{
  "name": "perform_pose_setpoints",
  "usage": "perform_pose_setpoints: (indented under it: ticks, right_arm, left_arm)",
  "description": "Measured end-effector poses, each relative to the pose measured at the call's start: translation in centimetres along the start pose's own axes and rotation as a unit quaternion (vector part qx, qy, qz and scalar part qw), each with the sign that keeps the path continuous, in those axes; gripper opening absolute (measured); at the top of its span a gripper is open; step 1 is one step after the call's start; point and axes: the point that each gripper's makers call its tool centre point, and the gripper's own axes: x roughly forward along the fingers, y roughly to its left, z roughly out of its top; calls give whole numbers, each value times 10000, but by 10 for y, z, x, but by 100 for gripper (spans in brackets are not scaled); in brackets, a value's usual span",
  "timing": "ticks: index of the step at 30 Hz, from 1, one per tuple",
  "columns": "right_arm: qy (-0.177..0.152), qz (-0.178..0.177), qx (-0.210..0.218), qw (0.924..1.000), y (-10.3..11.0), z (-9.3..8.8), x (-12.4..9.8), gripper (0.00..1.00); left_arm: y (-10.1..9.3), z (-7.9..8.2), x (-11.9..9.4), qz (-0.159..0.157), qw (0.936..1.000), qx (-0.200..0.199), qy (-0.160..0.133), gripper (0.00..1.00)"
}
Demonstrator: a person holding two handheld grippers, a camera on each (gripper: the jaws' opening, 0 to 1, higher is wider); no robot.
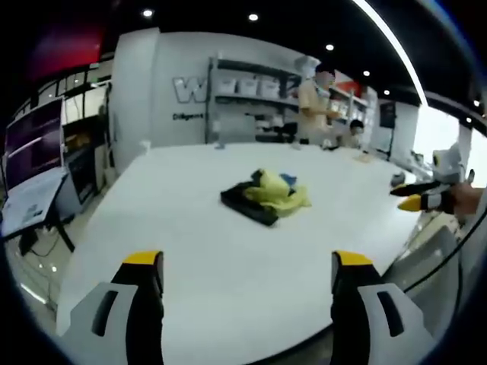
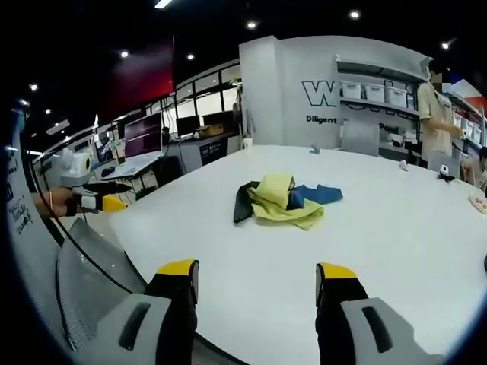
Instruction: Fold the garment on the visible template until the final outline fits inside the template.
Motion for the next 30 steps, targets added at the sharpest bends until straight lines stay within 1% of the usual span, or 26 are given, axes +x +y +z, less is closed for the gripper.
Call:
perform_pose_setpoints:
  ticks: [9,11,14,19,24,27,30]
  right_arm:
    - [27,59,20,10000,2,-2,1,60]
    - [42,63,29,10000,2,-3,1,61]
    - [59,87,33,9999,3,-4,2,60]
    - [68,127,33,9999,6,-3,4,61]
    - [132,169,56,9998,9,-7,7,61]
    - [126,175,64,9997,9,-6,7,61]
    - [134,174,73,9997,10,-7,7,61]
  left_arm:
    - [-11,8,-2,3,10000,-51,-24,84]
    - [-13,9,-2,-14,10000,-45,-31,82]
    - [-14,8,0,-39,10000,-26,-8,81]
    - [-10,7,1,-31,10000,-26,20,81]
    - [-11,3,0,-12,9999,-99,59,81]
    - [-9,5,1,8,9999,-88,88,81]
    - [-8,6,0,34,9999,-152,52,81]
